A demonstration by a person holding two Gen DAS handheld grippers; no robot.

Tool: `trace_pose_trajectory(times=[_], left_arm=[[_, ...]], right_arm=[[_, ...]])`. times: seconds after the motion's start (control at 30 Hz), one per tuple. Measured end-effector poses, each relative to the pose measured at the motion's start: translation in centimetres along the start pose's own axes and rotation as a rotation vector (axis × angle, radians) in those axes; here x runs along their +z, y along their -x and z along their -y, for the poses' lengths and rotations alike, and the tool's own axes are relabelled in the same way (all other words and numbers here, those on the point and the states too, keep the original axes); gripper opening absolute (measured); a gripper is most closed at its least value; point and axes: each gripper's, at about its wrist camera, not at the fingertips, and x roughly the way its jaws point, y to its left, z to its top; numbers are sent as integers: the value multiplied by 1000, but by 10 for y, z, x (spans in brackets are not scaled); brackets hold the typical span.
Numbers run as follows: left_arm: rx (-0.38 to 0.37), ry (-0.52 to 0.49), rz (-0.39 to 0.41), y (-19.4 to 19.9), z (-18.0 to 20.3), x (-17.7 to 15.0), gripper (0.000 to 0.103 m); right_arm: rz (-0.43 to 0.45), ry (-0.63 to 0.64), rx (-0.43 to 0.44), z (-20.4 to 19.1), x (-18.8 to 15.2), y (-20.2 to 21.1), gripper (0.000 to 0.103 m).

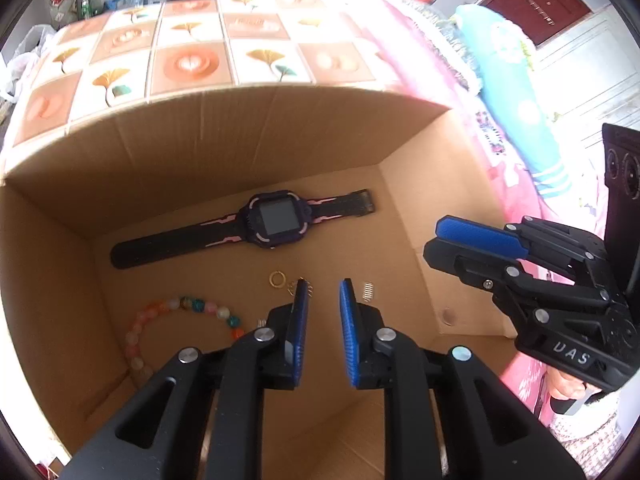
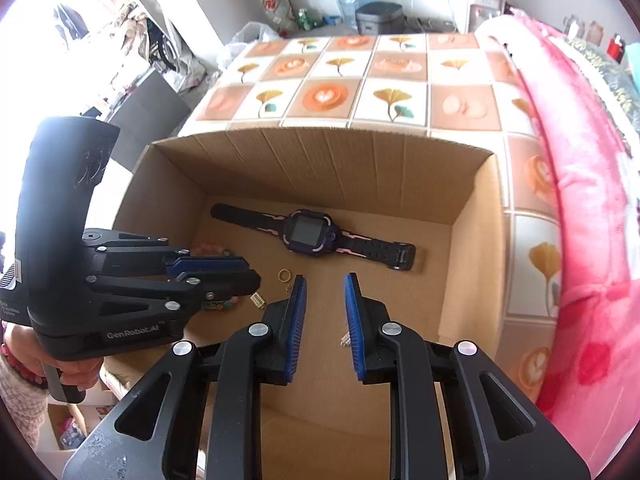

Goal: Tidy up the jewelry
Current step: 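Withdraw the left tool from the box toward the remaining gold pieces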

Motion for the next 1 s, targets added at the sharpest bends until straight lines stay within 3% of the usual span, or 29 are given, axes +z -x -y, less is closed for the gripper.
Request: trace_pose_trajectory(times=[0.13, 0.2, 0.37, 0.43, 0.5, 0.53, 0.6, 0.73, 0.9, 1.0], left_arm=[[-20, -45, 88, 39, 13, -19, 21], [-20, -77, 147, 62, 20, -35, 27], [-28, -193, 312, 120, 38, -99, 55], [-24, -251, 356, 137, 43, -131, 73], [-32, -275, 379, 143, 45, -159, 81], [-41, -271, 380, 143, 44, -172, 85], [-43, -246, 365, 137, 41, -193, 92], [68, -240, 301, 90, 36, -228, 96], [280, -261, 200, 17, 24, -245, 96], [354, -252, 186, -5, 16, -248, 96]], right_arm=[[76, 26, 4, -9, -14, 30, 30], [141, 44, 12, -15, -27, 57, 38], [328, 98, 41, -31, -76, 112, 52], [360, 107, 65, -32, -99, 124, 57], [364, 110, 71, -36, -117, 122, 63], [361, 109, 72, -37, -125, 121, 66], [336, 99, 42, -41, -146, 113, 80], [267, 126, -86, -56, -180, 86, 94], [158, 125, -246, -64, -204, 40, 95], [177, 105, -344, -60, -213, 34, 95]])
